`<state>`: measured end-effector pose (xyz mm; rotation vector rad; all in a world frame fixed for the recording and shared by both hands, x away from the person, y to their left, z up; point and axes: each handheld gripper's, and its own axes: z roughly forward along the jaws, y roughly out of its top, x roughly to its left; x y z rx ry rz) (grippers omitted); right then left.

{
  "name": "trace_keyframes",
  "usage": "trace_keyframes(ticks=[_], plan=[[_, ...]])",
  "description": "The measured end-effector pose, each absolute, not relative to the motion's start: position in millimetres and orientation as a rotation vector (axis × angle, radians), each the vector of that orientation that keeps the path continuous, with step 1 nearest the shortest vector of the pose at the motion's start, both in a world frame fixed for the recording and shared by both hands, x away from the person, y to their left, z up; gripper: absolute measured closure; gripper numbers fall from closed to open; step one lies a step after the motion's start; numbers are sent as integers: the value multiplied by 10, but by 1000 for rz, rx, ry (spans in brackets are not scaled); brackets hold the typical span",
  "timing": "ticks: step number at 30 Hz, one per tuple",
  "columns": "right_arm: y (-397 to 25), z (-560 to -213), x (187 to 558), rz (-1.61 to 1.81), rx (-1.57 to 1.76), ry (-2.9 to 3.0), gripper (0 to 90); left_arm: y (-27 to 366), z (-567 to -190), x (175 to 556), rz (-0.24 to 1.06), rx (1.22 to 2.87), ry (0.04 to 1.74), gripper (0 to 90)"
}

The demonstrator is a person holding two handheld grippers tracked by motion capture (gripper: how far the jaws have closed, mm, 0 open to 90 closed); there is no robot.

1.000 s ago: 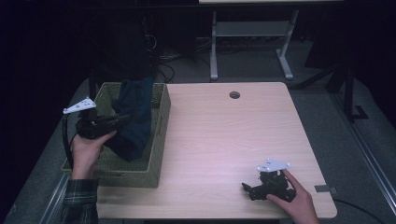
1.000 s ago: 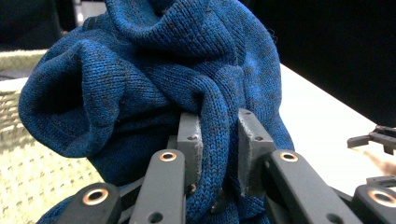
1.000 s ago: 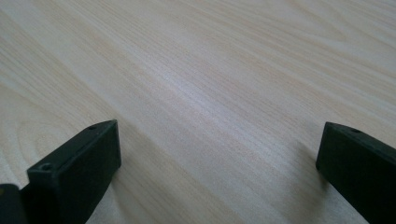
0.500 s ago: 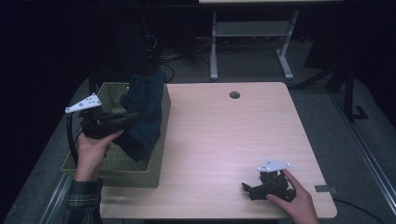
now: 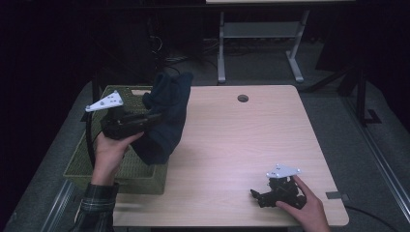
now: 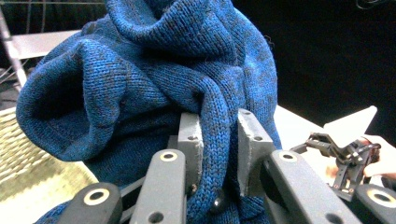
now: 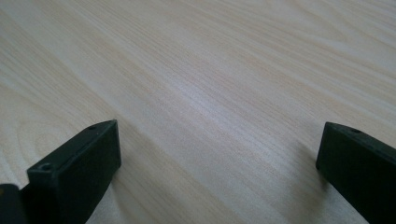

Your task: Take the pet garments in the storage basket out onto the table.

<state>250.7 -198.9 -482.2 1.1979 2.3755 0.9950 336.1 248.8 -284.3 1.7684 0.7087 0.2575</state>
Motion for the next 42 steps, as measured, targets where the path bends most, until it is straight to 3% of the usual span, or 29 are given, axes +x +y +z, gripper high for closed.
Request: trace_keyframes(ticks=[16,31,42], plan=[[-1989,-4823,2509,995,1195,2375,0,1713,-2831,3490,162,1823,558,744],[-1990,-4823,2509,995,1194,2376,0,961,-3284,3686,55,1945,499,744],[-1989,-4823,2509,996,1196,2376,0,735,-3495,3785,39,1990,504,743]])
